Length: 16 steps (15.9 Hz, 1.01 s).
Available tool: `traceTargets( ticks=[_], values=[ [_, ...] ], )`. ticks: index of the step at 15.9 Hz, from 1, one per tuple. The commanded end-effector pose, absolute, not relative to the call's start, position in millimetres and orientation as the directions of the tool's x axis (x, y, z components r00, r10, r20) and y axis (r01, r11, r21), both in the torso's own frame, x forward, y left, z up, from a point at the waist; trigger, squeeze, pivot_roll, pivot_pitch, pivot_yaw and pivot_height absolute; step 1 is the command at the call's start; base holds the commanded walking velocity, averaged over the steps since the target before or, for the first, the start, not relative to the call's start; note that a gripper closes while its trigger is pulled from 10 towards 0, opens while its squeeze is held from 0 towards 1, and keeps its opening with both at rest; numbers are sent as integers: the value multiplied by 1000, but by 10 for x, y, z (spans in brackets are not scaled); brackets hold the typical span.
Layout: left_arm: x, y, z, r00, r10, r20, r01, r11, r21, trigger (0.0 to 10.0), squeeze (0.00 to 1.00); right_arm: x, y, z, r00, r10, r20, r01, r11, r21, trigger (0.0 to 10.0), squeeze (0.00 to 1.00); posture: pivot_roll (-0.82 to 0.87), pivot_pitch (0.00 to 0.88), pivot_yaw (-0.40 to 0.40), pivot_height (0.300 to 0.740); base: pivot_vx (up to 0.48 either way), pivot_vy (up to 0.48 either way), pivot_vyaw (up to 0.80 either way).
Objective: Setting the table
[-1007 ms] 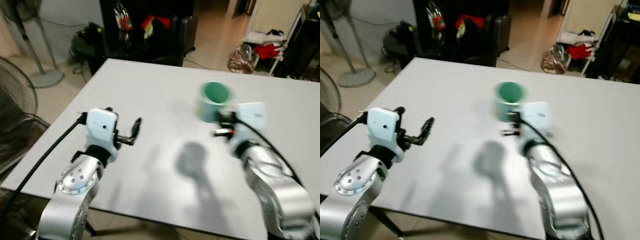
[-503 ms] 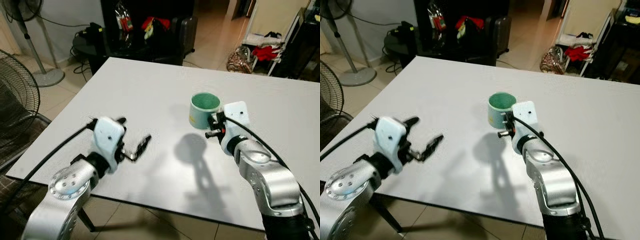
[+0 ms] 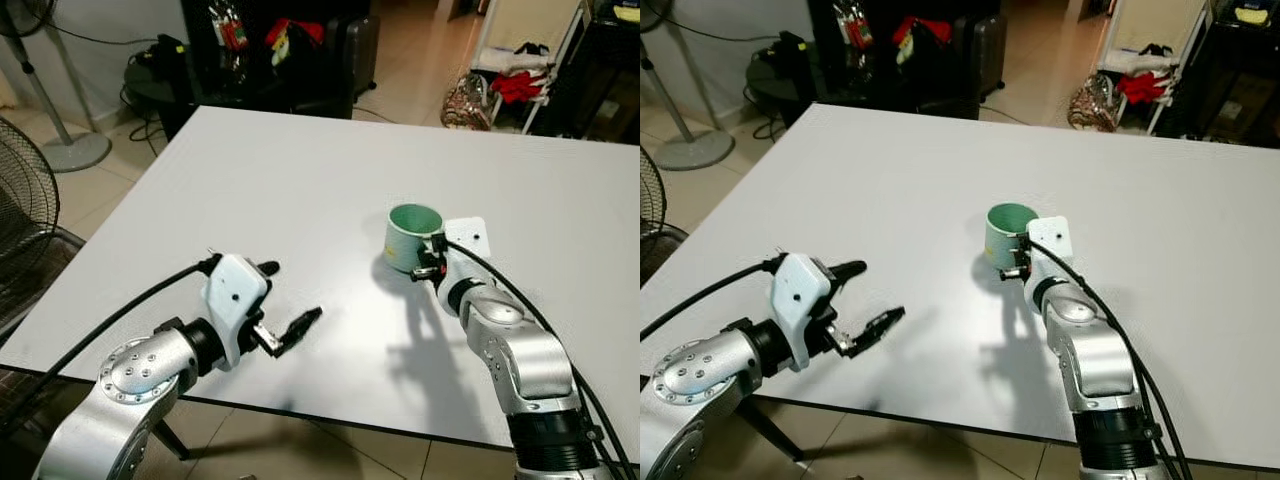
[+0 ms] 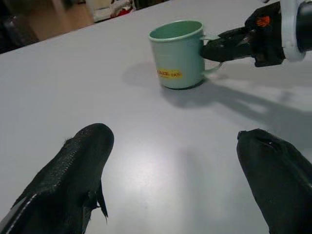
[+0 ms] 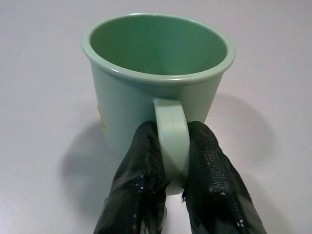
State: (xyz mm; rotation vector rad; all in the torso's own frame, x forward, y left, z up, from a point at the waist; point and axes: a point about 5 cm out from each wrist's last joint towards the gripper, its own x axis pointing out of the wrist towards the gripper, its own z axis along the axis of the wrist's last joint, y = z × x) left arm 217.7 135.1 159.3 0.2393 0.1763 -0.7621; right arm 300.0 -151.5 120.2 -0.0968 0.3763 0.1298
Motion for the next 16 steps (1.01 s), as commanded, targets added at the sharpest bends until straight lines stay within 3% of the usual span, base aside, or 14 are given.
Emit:
traceTargets(
  ticks=[1,16],
  values=[
    [2170,1371,1619,709,-660,-247,701,697,150,10000,0,3045,-1519,1209,927,111,-359,-146,987,-70,10000,0,-94,32,20,740,0,0,0],
    [2197,1400,1549,701,-640,-316,694,714,93,10000,0,3090,-1543,1090,931,76,-358,-126,985,-117,10000,0,-95,23,18,740,0,0,0]
  ],
)
